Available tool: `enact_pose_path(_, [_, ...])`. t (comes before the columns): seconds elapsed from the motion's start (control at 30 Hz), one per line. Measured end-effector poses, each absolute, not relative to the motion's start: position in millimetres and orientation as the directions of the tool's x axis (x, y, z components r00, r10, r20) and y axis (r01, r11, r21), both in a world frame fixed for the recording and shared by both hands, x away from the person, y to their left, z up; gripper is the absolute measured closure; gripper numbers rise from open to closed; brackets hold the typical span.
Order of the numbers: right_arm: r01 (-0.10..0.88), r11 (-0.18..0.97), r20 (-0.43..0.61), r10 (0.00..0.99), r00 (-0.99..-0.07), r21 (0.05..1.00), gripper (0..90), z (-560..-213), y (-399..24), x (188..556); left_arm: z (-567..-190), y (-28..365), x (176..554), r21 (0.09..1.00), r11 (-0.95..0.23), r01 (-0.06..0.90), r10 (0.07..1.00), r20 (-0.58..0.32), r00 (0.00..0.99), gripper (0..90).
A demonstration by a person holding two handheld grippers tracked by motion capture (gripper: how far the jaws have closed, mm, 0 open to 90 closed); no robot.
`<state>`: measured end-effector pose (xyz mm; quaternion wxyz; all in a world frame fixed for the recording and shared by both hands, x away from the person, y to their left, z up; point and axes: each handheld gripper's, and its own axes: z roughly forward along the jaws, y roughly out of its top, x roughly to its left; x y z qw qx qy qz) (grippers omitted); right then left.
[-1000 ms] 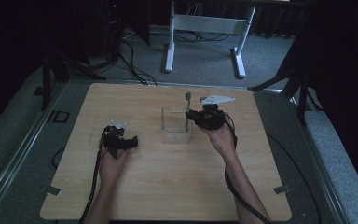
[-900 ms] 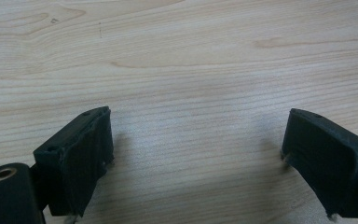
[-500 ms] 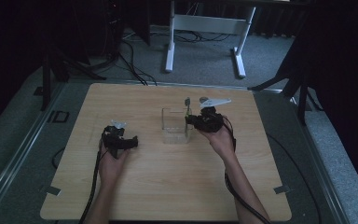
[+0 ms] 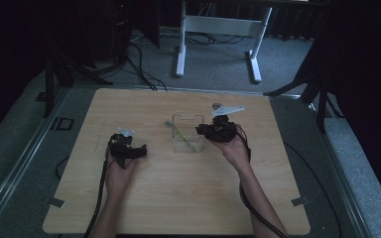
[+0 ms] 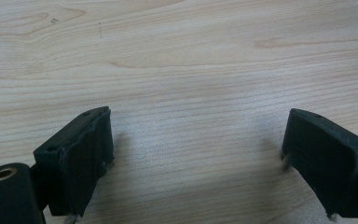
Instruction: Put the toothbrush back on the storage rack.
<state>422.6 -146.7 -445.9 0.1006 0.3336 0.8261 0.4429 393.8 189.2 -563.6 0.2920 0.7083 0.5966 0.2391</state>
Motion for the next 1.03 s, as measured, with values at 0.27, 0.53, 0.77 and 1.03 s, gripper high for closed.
enact_pose_path(0.27, [0.456,0.355,0.134,0.652,-0.746,0.816,69.4,-443.6,-155.2,417.8,-563.7,189.2,393.9,0.7,-0.118,0.704,0.985,-0.009,0.174,9.2])
enact_pose_path(0.53, [0.442,0.338,0.124,0.662,-0.739,0.831,60.4,-446.2,-163.0,405.8,-563.8,189.0,393.8,0.7,-0.116,0.705,0.985,-0.011,0.173,9.2])
enact_pose_path(0.77, [0.448,0.308,0.147,0.665,-0.732,0.839,54.3,-451.0,-169.2,394.5,-563.7,189.1,393.8,0.699,-0.117,0.705,0.985,-0.01,0.173,9.3])
enact_pose_path(1.03, [0.467,0.301,0.167,0.667,-0.726,0.831,53.3,-466.1,-173.9,386.6,-563.7,189.1,393.8,0.7,-0.117,0.705,0.985,-0.01,0.173,9.2])
